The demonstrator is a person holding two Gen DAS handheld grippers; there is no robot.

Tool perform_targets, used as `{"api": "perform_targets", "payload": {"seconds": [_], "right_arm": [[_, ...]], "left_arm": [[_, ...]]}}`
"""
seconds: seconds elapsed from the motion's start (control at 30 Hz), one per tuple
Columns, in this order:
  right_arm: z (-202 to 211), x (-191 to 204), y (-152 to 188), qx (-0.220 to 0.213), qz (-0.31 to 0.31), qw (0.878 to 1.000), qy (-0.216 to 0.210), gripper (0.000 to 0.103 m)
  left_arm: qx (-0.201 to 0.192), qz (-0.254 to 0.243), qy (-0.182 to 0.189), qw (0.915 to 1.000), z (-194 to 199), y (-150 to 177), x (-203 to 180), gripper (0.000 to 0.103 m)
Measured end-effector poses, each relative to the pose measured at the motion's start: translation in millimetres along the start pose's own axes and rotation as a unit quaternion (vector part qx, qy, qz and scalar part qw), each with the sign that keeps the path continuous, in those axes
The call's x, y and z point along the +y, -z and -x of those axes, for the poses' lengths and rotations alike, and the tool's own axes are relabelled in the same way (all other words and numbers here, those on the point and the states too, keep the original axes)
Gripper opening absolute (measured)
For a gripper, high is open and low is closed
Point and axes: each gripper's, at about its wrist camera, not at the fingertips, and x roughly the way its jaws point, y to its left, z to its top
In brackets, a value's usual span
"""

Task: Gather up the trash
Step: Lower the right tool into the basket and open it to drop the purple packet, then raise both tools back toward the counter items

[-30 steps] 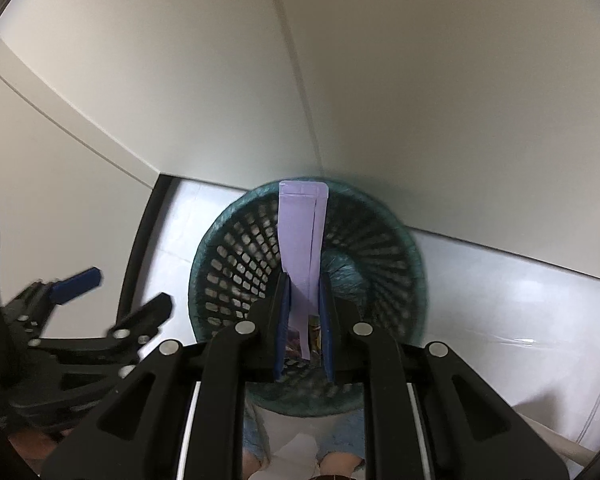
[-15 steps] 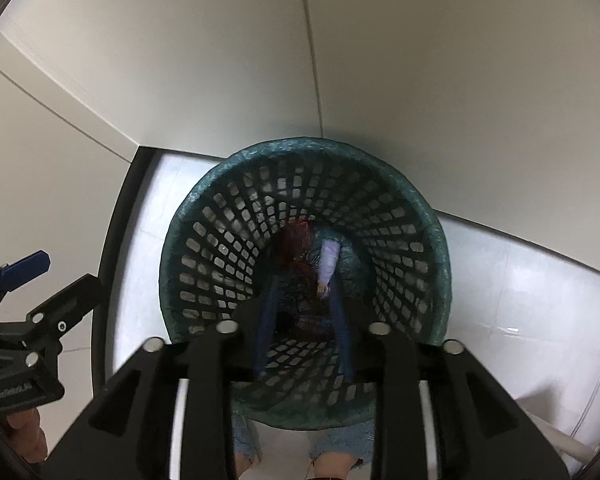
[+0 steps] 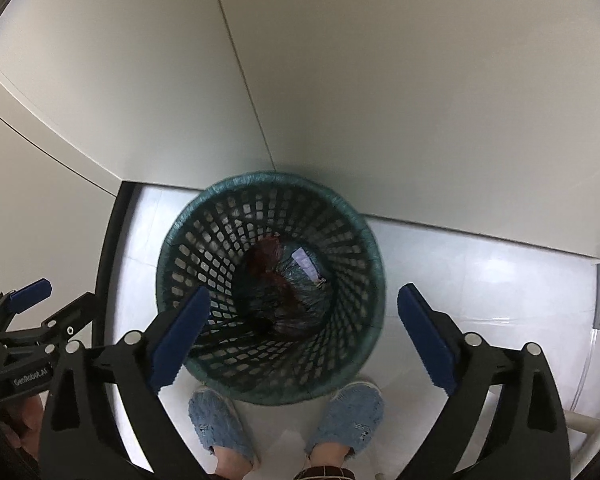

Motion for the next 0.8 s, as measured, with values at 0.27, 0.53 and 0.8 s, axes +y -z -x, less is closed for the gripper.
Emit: {"api": "perform_targets", "payload": {"seconds": [0.27, 0.53, 0.8], "right_arm": [[87, -8, -19, -0.021, -0.025, 0.999, 0.005, 0.094], [198, -6, -45, -0.05, -0.03, 0.998, 0.025, 0.094], [321, -10, -72, -0.098, -0.031, 0.994, 0.047, 0.094]], "left_arm": [[-0.01, -0.023, 0.001, 0.9997, 77, -8, -14, 0.097], [-0.042, -0.038, 0.014, 0.9983, 181, -27, -25, 0.097], [-0.099, -0.057, 0.027, 0.9931, 310, -60, -26, 0.097]]}}
